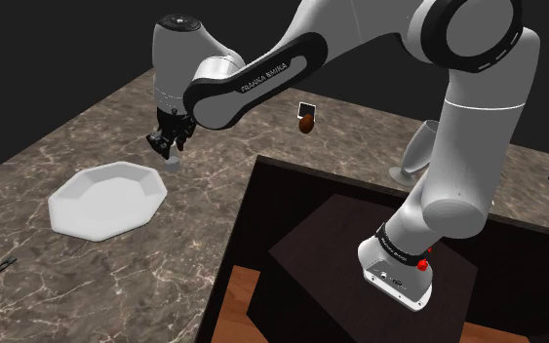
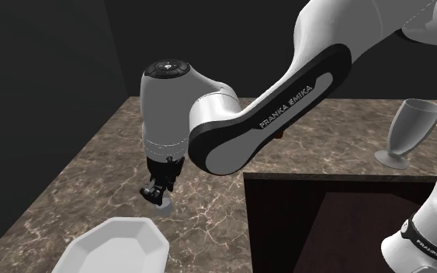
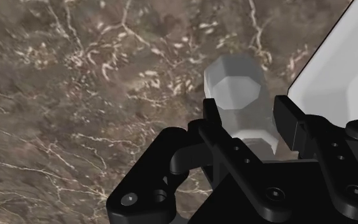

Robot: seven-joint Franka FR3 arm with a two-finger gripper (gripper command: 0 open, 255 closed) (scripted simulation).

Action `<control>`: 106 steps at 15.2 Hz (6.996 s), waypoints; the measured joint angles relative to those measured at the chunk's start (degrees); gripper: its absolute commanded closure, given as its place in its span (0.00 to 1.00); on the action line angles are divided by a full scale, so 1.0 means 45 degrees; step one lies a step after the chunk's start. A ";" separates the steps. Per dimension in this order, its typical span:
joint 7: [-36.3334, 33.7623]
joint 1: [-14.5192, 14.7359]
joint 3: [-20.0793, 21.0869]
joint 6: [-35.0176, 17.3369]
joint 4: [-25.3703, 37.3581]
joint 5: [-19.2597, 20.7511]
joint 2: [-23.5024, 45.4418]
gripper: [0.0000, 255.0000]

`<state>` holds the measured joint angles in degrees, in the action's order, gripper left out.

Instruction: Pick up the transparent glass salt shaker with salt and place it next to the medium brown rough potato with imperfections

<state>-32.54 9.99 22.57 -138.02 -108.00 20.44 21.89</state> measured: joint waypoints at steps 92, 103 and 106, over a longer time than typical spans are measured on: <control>1.4228 -0.6303 -0.4535 0.1359 -0.1504 -0.5812 -0.3589 1.00; 1.4443 -0.6307 -0.4514 -0.0362 -0.2366 -0.5944 -0.2727 1.00; 1.4506 -0.6307 -0.4501 -0.0832 -0.2575 -0.5990 -0.2464 1.00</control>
<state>32.74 -18.40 2.31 -141.77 -119.58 -6.51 10.80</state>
